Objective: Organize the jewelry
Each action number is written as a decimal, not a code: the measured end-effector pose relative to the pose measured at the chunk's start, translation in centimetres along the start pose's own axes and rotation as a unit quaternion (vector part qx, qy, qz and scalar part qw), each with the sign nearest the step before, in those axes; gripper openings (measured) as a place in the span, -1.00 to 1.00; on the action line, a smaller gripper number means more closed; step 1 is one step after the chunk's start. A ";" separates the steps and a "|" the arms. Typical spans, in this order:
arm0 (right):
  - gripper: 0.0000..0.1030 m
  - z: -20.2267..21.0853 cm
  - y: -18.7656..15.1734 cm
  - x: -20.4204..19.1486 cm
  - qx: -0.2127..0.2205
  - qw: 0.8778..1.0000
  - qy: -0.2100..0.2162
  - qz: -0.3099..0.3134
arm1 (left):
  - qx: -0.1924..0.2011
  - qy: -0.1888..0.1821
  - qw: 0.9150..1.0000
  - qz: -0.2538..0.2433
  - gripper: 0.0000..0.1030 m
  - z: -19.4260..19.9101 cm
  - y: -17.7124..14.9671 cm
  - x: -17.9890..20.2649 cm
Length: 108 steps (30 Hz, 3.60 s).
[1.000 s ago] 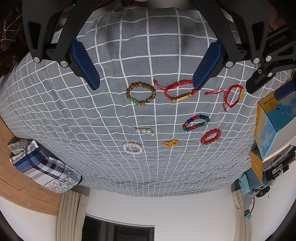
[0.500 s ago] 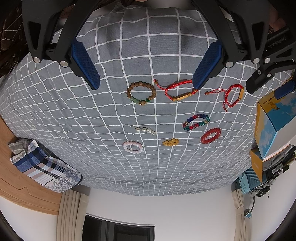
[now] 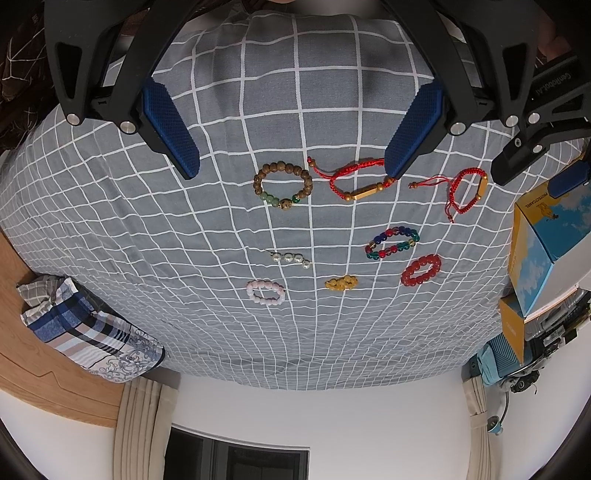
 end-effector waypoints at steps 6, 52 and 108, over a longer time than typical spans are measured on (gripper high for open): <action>0.86 0.0 0.0 0.0 0.000 1.000 0.000 0.000 | 0.000 0.001 1.000 0.000 0.89 0.0 0.0 0.0; 0.86 -15.4 8.9 3.1 -0.075 0.997 0.011 -0.016 | -0.035 -0.011 0.999 -0.025 0.88 -13.0 8.8 3.3; -0.58 -22.4 5.3 3.6 -0.129 0.991 0.005 -0.041 | -0.104 -0.033 0.994 -0.011 -0.82 -18.7 5.9 2.5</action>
Point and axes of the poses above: each gripper's, at about its wrist camera, not at the fingertips, and z roughly against the way its jaws point, x to its right, y to its top, the point moved 4 cm from there along -z, roughly the way its jaws point, and after that the axes turned 12 degrees about x, right-handed, at the moved point
